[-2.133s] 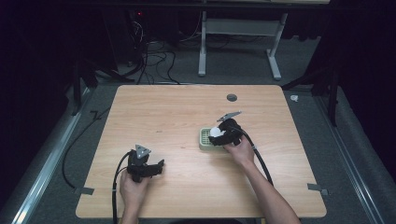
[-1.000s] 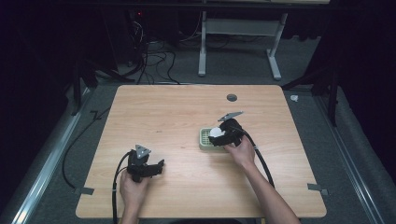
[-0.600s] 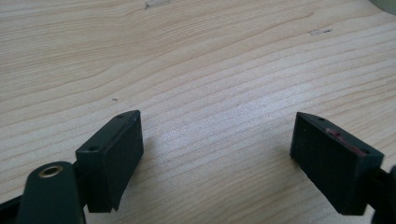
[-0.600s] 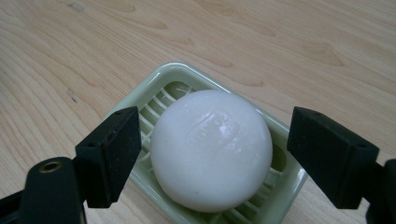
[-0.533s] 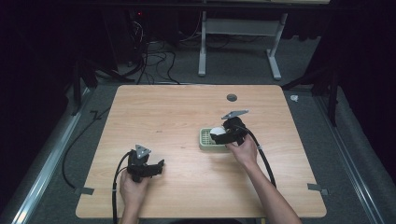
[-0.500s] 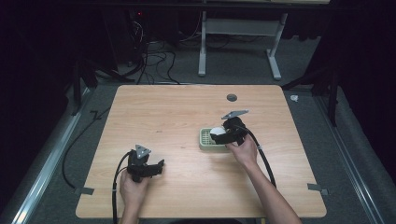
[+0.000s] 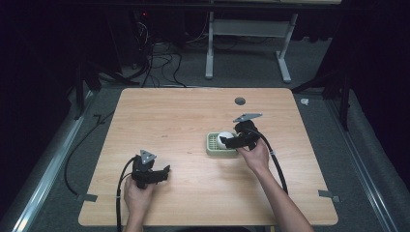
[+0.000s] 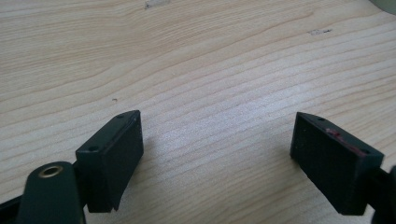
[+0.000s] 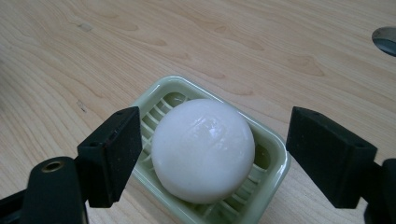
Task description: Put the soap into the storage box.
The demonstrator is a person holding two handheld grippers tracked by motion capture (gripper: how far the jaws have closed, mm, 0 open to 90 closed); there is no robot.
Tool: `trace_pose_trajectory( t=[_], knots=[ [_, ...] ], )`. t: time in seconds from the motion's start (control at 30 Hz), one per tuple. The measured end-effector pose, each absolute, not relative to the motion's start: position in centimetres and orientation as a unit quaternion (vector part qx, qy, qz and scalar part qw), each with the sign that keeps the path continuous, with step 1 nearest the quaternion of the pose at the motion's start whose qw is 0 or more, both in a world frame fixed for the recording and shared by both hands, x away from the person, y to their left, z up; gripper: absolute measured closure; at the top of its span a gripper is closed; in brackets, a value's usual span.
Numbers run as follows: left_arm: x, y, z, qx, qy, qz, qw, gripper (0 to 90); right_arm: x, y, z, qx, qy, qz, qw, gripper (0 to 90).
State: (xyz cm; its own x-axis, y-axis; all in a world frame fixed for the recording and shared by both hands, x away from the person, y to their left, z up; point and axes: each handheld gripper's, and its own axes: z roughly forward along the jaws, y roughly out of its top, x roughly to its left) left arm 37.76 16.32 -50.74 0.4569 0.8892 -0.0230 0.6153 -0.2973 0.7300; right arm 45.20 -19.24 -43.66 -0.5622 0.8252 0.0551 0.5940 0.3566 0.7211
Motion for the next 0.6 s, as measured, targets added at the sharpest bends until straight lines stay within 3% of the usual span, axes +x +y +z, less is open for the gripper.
trace_pose_trajectory(
  t=[0.6],
  knots=[
    [37.8,16.3,-50.7,0.781,0.482,0.198,0.344,17.6,44.4,-20.2,-42.5,0.436,0.801,0.373,0.173,19.6]
  ],
)
